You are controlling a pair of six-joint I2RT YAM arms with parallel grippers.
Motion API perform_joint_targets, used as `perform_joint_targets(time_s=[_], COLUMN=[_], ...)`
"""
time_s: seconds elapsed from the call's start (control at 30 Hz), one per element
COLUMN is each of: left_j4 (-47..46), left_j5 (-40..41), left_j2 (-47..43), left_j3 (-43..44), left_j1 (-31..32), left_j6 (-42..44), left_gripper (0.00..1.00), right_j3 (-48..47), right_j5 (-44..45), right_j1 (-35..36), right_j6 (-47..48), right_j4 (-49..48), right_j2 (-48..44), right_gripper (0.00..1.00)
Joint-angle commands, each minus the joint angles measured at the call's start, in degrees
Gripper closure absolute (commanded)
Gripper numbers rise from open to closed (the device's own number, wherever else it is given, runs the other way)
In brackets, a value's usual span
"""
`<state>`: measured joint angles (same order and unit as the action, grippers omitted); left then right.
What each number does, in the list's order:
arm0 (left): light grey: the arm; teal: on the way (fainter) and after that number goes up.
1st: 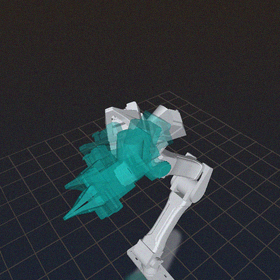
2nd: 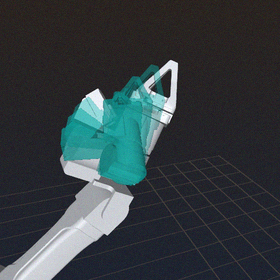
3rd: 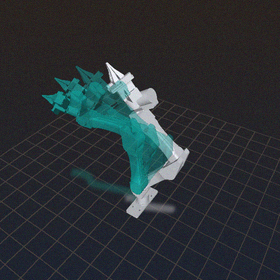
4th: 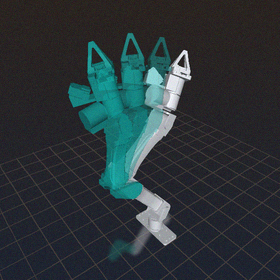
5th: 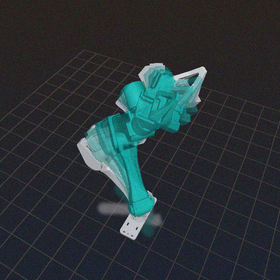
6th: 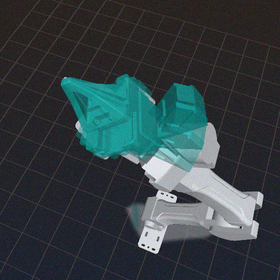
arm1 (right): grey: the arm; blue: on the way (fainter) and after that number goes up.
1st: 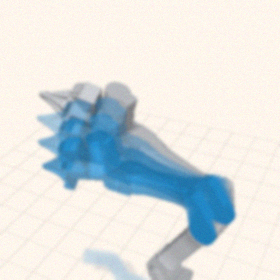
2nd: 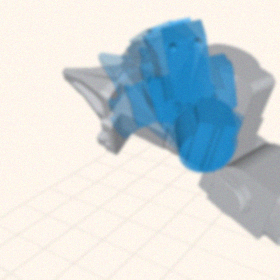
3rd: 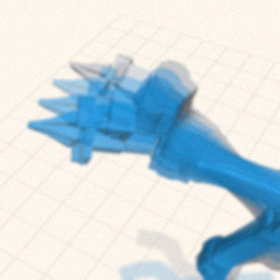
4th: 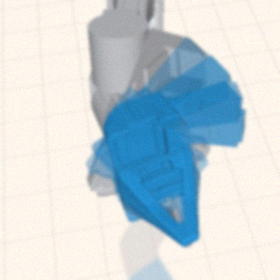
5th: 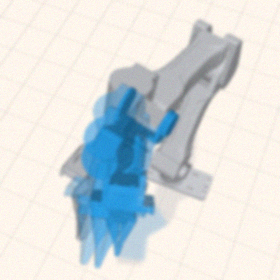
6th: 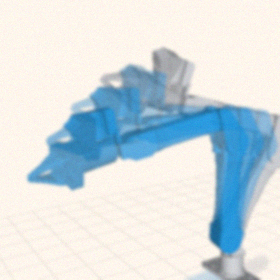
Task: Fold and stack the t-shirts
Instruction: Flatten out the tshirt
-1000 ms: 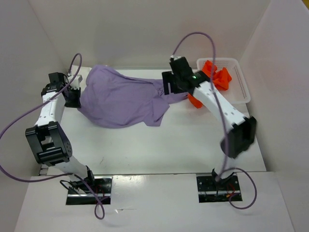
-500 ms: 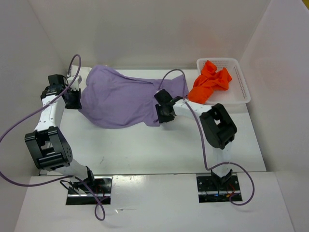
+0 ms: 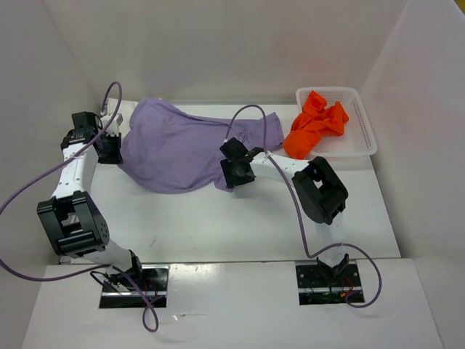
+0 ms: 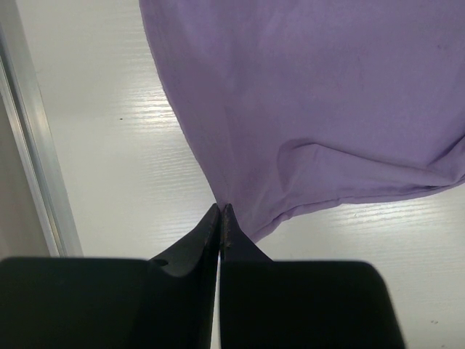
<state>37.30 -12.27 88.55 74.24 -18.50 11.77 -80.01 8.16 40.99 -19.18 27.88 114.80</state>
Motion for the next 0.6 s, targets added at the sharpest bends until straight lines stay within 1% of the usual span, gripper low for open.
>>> perform_joint_targets(time_s=[0.0,0.07,0.17,0.27,0.4,0.43,0.5,0.53,0.57], left_j4=[-0.56,-0.56,-0.56,-0.56,-0.56,-0.56,-0.56,-0.56,-0.56], left_j5=[-0.56,-0.56,-0.56,-0.03,0.50,0.50,1.02,1.02,1.02], left_j2=[-2.24,-2.24,-2.24,-2.24,-2.77,-2.77,-2.77,-3.29,-3.30], left_j3=[-0.41,-0.41,-0.41,0.12,0.12,0.12,0.12,0.12,0.12], left_j1=[0.04,0.04,0.04,0.04,0.04,0.04,0.04,0.04,0.04], left_j6=[-0.52,-0.52,-0.52,0.01,0.01,0.01,0.01,0.53,0.53], left_gripper=[1.00,1.00,1.00,1.00,1.00,1.00,1.00,1.00,1.00], right_j3=[-1.29,-2.51,-7.00,-7.62,-6.40,-5.87,-3.42,-2.36,-1.13], right_j5=[0.36,0.36,0.98,1.50,2.03,2.03,1.07,-0.94,-2.00], right_j1=[0.40,0.40,0.40,0.40,0.40,0.40,0.40,0.40,0.40], right_j6=[-0.86,-0.34,-0.33,-0.33,-1.56,-2.08,-2.09,-2.09,-2.09], right_j4=[-2.04,-1.87,2.17,2.70,3.84,3.85,4.99,4.99,5.69], right_j2=[-2.83,-1.61,4.63,7.01,7.01,6.40,4.65,3.60,2.28], right_gripper=[0.40,0.40,0.40,0.40,0.59,0.68,0.79,0.94,1.00])
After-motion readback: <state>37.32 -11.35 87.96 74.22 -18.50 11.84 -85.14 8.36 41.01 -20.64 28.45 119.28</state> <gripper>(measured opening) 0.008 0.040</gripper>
